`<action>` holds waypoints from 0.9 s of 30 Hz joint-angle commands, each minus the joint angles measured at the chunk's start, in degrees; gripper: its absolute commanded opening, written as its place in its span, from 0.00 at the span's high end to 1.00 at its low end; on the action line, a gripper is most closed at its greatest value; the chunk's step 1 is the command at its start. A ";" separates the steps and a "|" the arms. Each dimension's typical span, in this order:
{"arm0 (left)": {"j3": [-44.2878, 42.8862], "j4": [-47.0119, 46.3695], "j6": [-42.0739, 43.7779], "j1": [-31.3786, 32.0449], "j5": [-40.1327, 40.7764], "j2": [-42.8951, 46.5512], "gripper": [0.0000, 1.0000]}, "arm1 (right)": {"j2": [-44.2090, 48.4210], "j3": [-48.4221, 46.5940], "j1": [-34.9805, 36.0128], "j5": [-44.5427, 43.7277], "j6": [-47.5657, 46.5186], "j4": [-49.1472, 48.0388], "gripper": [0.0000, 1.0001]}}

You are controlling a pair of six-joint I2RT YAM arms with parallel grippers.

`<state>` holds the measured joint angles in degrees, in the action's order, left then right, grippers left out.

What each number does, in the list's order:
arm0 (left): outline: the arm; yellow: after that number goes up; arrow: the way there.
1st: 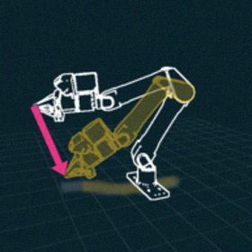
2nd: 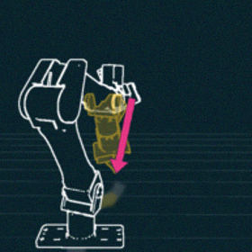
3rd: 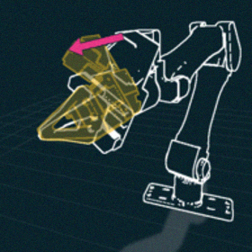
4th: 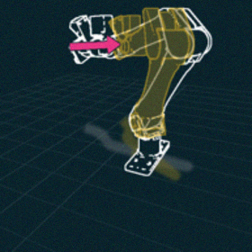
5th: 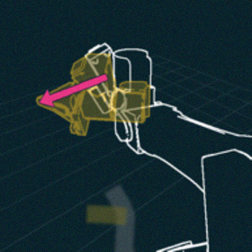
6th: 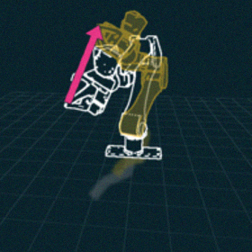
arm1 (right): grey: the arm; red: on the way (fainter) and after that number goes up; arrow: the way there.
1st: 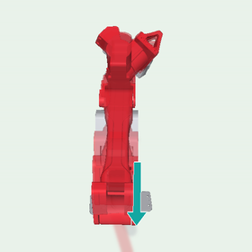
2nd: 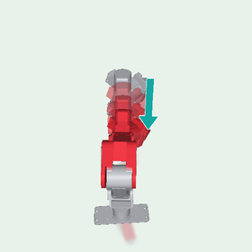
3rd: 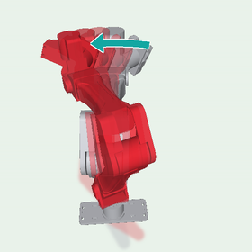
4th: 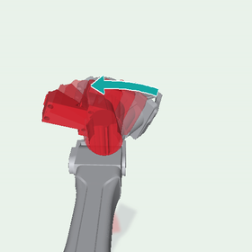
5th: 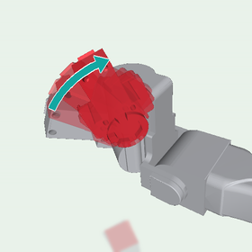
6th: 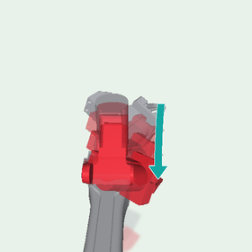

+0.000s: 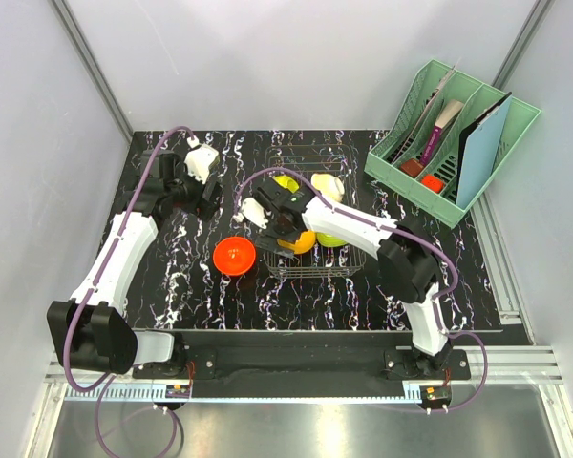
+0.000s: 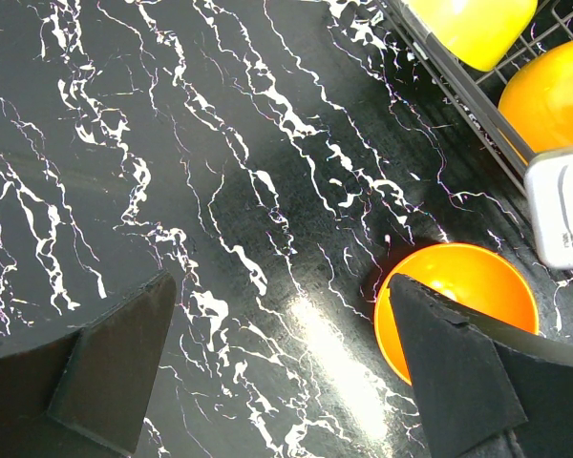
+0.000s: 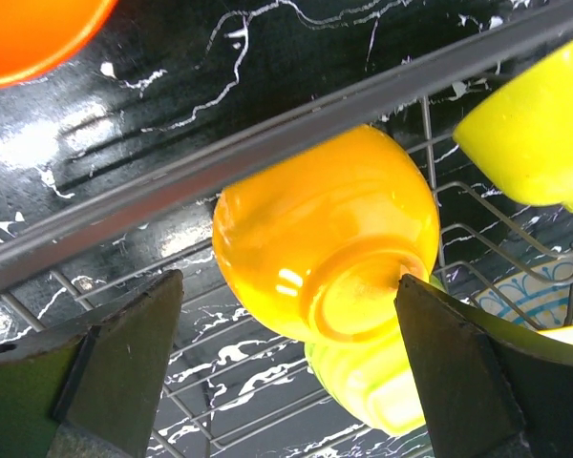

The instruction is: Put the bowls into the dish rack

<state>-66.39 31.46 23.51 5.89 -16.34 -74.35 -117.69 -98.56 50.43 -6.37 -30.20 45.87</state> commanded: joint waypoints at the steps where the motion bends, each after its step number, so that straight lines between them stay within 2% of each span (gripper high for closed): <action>1: -1.90 -2.55 -0.92 -0.35 -1.77 0.69 0.01 | 4.30 -2.07 -1.57 1.10 0.14 1.51 0.00; 9: -1.29 -2.55 -1.18 -0.27 -1.77 0.87 0.01 | 8.09 -6.11 -4.03 3.38 2.59 1.51 0.00; 10: -1.29 -2.55 -1.27 -0.35 -1.85 0.87 0.01 | 8.18 -6.29 -4.90 3.73 3.90 1.25 0.06; 12: -1.46 -2.55 -1.45 -0.35 -2.03 0.78 0.01 | 7.57 -6.29 -5.61 3.74 4.88 -0.16 0.24; 13: -1.46 -2.55 -1.71 -0.35 -2.12 0.78 0.01 | 7.21 -6.12 -6.05 2.95 5.67 -0.69 0.47; 16: -1.37 -2.46 -1.71 -0.35 -2.38 0.87 0.01 | 5.28 -5.24 -6.14 1.45 6.72 -2.36 0.80; 18: -1.11 -2.55 -1.80 -0.27 -2.21 1.04 0.01 | 3.87 -5.15 -6.14 1.80 7.25 -2.71 0.87; 27: 0.38 -2.46 -0.74 -0.27 -1.59 1.13 0.01 | 0.01 -8.31 -7.72 1.10 8.84 -3.77 0.93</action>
<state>-66.32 31.46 22.46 5.89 -16.80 -74.35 -116.77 -103.26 43.99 -4.03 -23.24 44.29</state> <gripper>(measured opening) 0.987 0.075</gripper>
